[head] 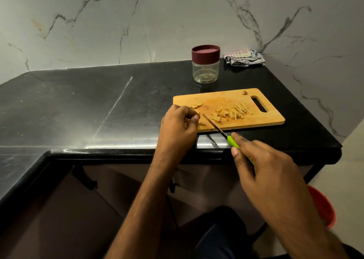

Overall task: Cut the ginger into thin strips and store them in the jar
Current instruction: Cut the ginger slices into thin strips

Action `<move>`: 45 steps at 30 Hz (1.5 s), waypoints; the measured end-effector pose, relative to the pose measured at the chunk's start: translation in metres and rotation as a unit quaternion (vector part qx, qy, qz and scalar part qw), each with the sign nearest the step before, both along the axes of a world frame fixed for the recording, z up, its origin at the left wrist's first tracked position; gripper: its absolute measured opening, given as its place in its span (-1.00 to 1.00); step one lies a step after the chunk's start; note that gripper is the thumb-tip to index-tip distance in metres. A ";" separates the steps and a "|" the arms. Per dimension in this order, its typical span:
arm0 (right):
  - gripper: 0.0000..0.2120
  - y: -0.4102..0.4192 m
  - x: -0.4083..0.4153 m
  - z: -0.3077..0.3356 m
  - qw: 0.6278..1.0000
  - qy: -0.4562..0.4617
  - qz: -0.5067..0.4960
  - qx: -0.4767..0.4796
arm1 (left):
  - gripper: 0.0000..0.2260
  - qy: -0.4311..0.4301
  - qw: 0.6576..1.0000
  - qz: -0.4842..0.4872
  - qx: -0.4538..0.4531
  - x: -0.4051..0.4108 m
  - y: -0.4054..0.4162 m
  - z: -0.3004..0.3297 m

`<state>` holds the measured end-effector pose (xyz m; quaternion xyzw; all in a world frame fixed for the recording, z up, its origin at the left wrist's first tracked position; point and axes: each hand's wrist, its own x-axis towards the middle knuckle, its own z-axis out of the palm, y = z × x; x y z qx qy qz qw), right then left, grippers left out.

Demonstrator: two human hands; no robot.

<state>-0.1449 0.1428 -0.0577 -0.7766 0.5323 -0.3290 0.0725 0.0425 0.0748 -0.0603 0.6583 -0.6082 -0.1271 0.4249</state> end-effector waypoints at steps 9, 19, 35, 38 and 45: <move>-0.59 0.002 0.005 0.001 1.000 -0.001 0.012 0.014 | -0.95 0.016 1.000 0.013 0.023 -0.002 0.000 0.002; -0.68 -0.011 0.012 -0.001 1.000 -0.008 0.019 0.005 | -0.95 0.035 0.999 0.016 0.035 -0.001 -0.003 0.004; -0.61 -0.005 -0.009 -0.001 0.993 0.097 -0.072 0.019 | -0.96 0.011 1.000 0.018 0.003 -0.007 0.001 0.001; -0.61 -0.005 -0.007 -0.003 0.992 0.099 -0.070 0.021 | -0.93 0.003 1.000 0.012 -0.006 -0.006 -0.001 -0.002; -0.59 -0.008 -0.008 -0.007 0.992 0.102 -0.066 0.031 | -0.75 -0.084 0.995 -0.058 -0.011 -0.006 0.000 -0.004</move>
